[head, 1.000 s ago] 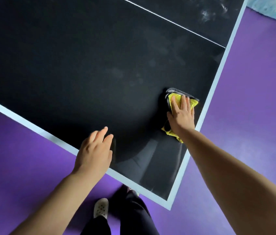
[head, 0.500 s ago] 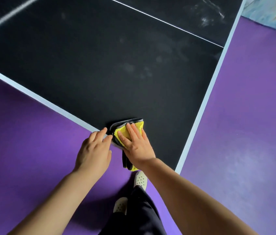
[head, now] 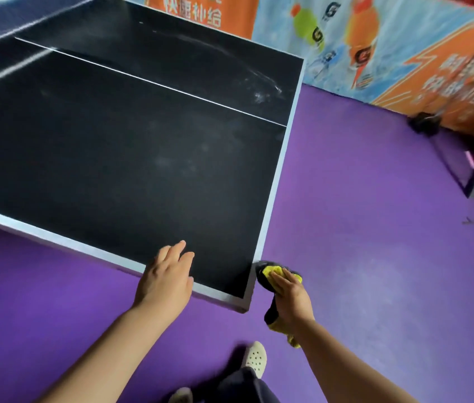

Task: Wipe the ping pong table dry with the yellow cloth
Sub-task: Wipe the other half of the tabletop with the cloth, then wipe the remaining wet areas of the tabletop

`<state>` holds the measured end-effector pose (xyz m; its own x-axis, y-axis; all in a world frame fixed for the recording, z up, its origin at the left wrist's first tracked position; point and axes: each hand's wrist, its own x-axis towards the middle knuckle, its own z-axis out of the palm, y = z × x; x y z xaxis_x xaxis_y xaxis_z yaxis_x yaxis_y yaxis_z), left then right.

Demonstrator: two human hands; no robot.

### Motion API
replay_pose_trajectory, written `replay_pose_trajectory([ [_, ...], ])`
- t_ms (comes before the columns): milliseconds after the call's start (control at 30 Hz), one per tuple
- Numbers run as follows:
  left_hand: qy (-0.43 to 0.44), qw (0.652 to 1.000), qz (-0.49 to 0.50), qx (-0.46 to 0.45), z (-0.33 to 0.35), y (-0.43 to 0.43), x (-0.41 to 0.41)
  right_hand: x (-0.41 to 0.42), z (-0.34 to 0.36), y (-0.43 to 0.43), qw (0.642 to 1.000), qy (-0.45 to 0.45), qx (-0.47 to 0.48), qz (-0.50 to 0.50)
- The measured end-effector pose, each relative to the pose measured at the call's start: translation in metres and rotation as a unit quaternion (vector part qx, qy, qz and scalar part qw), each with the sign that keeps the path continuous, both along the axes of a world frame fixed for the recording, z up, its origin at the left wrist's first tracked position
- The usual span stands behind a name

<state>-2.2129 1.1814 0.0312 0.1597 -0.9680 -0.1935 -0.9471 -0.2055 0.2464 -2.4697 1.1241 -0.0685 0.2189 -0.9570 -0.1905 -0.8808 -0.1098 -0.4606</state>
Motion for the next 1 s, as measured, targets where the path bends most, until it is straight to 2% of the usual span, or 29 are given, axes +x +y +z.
replay_pose_trajectory([
  [100, 0.013, 0.999, -0.029, 0.003, 0.01, -0.028, -0.04, -0.031, 0.018, -0.018, 0.997, -0.061, -0.001, -0.053],
  [267, 0.031, 0.996, -0.079, -0.025, 0.022, -0.109, -0.119, -0.074, 0.051, -0.077, 0.993, -0.097, -0.05, -0.048],
  [333, 0.066, 0.993, -0.084, -0.041, 0.022, -0.148, -0.16, -0.099, 0.063, -0.108, 0.992, -0.097, -0.085, -0.015],
  [400, 0.139, 0.988, -0.047, -0.041, 0.022, -0.185, -0.205, -0.129, 0.074, -0.14, 0.987, -0.105, -0.121, 0.016],
  [533, 0.317, 0.946, 0.06, -0.02, 0.032, -0.241, -0.289, -0.197, 0.098, -0.194, 0.97, -0.133, -0.192, 0.065],
  [633, 0.4, 0.91, 0.107, -0.016, 0.044, -0.283, -0.326, -0.229, 0.113, -0.239, 0.96, -0.145, -0.225, 0.085],
  [767, 0.466, 0.871, 0.154, 0.002, 0.055, -0.344, -0.341, -0.239, 0.115, -0.297, 0.947, -0.18, -0.246, 0.103],
  [1000, 0.506, 0.847, 0.163, -0.036, 0.056, -0.486, -0.347, -0.241, 0.111, -0.429, 0.939, -0.197, -0.255, 0.121],
])
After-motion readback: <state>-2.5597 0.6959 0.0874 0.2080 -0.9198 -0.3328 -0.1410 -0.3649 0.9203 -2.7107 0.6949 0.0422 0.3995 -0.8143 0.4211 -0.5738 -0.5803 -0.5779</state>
